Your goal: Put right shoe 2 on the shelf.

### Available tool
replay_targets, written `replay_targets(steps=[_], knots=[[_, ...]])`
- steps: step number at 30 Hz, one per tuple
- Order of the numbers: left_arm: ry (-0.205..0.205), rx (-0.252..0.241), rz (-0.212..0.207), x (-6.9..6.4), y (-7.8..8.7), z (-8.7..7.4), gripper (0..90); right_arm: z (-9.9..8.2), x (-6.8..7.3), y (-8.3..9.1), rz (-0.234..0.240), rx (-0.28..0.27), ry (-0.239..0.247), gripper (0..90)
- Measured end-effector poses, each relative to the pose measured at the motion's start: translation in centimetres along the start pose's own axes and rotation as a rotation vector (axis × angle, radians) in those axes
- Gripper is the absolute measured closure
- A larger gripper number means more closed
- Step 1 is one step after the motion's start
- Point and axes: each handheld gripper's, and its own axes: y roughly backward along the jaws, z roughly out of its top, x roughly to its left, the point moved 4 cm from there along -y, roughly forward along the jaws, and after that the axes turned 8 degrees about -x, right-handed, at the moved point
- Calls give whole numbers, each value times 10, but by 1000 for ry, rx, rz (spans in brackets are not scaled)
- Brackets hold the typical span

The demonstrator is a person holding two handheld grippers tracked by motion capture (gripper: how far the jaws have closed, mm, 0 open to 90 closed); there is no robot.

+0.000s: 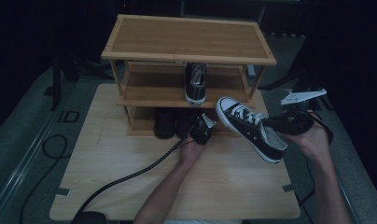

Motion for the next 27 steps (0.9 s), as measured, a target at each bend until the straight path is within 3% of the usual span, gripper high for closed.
replay_targets(steps=[12, 21, 27], knots=[[0, 0, 1, 0, 0, 0, 900, 19, -3, -22, -47, -21, -32, 885], [1, 0, -6, 0, 0, 0, 900, 36, -10, -43, -97, -27, -97, 884], [1, 0, -7, 0, 0, 0, 900, 44, -12, -57, -162, -32, -134, 884]])
